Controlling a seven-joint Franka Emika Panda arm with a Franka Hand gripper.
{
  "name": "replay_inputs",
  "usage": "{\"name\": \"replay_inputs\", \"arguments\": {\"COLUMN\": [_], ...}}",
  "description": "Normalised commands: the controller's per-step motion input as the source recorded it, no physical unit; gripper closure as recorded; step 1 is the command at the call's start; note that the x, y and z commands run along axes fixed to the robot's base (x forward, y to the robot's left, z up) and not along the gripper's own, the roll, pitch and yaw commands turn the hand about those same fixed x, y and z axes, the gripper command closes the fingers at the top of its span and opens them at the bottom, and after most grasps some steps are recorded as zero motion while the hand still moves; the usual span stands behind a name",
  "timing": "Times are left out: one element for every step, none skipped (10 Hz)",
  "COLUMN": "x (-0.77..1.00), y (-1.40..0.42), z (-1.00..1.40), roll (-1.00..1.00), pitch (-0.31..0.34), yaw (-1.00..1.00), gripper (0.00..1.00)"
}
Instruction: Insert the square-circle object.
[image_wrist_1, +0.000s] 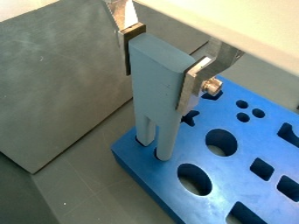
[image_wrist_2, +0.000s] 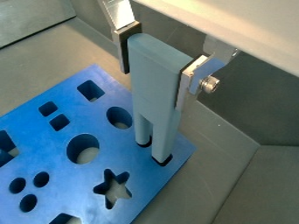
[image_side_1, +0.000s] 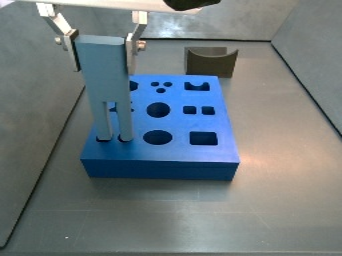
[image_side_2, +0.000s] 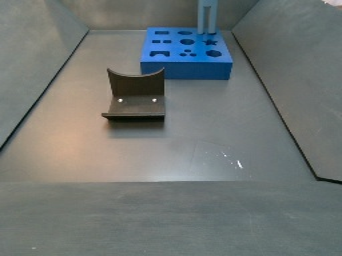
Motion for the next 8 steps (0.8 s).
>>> {"name": "replay_inputs", "arguments": {"x": [-0.04, -0.33, -0.32, -0.17, 0.01, 0.11, 0.08, 0.01], "y": [0.01, 0.02, 0.01, 0.01, 0.00, 0.00, 0.00, 0.00], "z": [-0.49, -0.44, -0.48, -0.49, -0.59, -0.60, -0.52, -0.40], "roll": [0.00, 0.00, -0.06, -0.07, -0.10, -0.08, -0.05, -0.02], "pitch": [0.021, 0.007, 0.000, 0.000, 0.000, 0.000, 0.000, 0.000], "yaw": [-0.13, -0.29, -0.21, -0.12, -0.05, -0.05, -0.05, -0.02], "gripper": [1.00, 1.00, 1.00, 1.00, 1.00, 1.00, 1.00, 1.00]}}
